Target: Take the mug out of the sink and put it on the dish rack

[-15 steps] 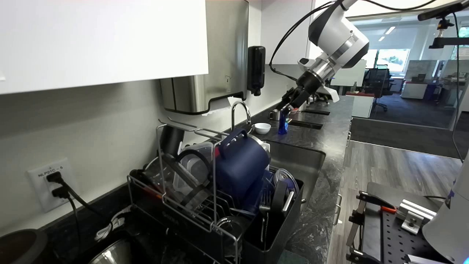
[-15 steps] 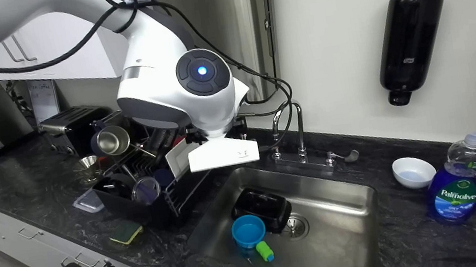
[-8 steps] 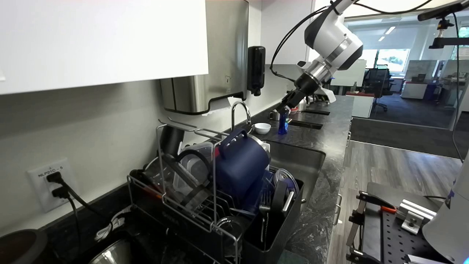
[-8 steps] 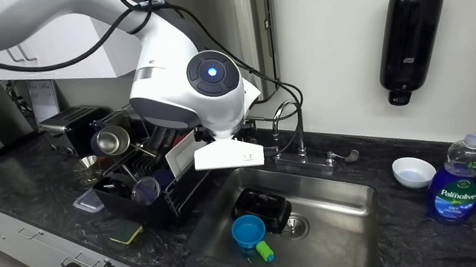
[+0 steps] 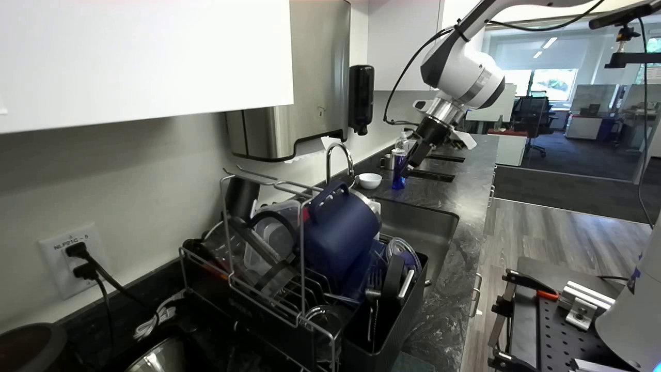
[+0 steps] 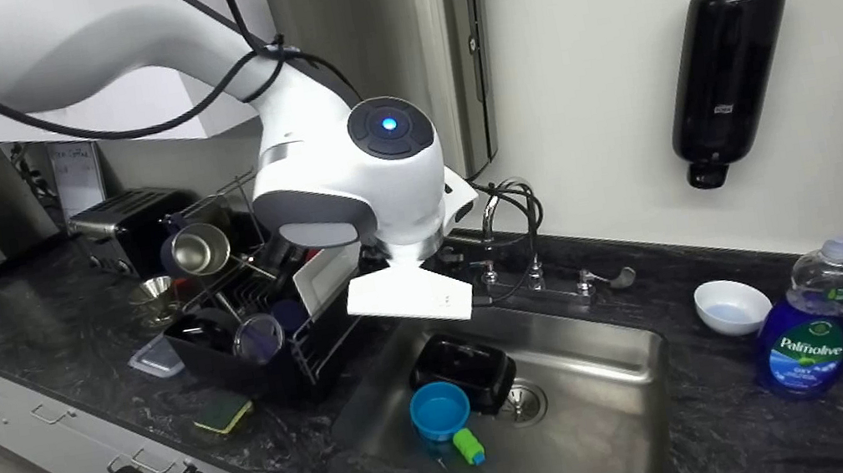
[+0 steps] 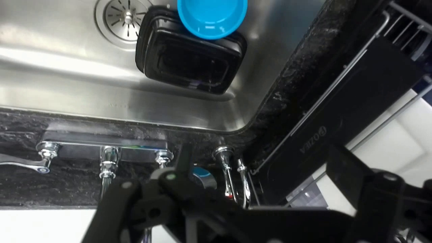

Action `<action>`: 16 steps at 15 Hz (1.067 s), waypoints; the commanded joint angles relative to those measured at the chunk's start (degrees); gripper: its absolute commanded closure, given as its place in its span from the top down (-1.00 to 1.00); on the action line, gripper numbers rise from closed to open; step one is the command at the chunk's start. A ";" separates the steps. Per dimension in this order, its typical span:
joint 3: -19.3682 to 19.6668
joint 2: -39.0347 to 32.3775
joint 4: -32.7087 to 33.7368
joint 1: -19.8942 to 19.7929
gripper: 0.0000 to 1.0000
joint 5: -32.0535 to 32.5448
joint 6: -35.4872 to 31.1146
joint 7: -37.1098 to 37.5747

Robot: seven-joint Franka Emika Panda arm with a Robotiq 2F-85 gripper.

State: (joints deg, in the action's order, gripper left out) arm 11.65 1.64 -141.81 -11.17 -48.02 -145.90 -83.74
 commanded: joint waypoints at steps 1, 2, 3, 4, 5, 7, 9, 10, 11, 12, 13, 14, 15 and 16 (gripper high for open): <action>0.16 -0.27 -0.28 -0.28 1.00 8.51 -1.62 8.14; 0.26 -0.19 -0.39 -0.31 1.00 10.88 -2.14 10.41; 0.43 -0.12 -0.41 -0.34 1.00 12.84 -2.49 12.22; 0.63 -0.04 -0.42 -0.37 1.00 14.73 -2.62 13.97; 0.81 0.04 -0.46 -0.40 1.00 16.73 -2.64 15.80; 1.17 0.06 -0.48 -0.43 1.00 19.94 -2.59 18.68; 1.41 0.08 -0.48 -0.45 1.00 22.93 -1.99 21.29; 1.48 0.05 -0.53 -0.47 1.00 24.49 -1.87 22.57; 1.52 0.05 -0.58 -0.48 1.00 25.87 -1.83 23.75; 1.57 0.02 -0.63 -0.52 1.00 27.39 -1.59 25.00; 1.64 0.06 -0.72 -0.59 1.00 28.97 -1.35 26.19; 1.71 0.09 -0.84 -0.65 1.00 30.49 -1.45 27.44; 1.85 0.05 -0.87 -0.73 1.00 31.87 -1.31 28.43; 1.99 0.08 -0.92 -0.83 1.00 33.57 -0.84 29.71</action>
State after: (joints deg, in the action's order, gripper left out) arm 13.54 1.42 -142.27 -11.28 -18.69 -147.35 -57.18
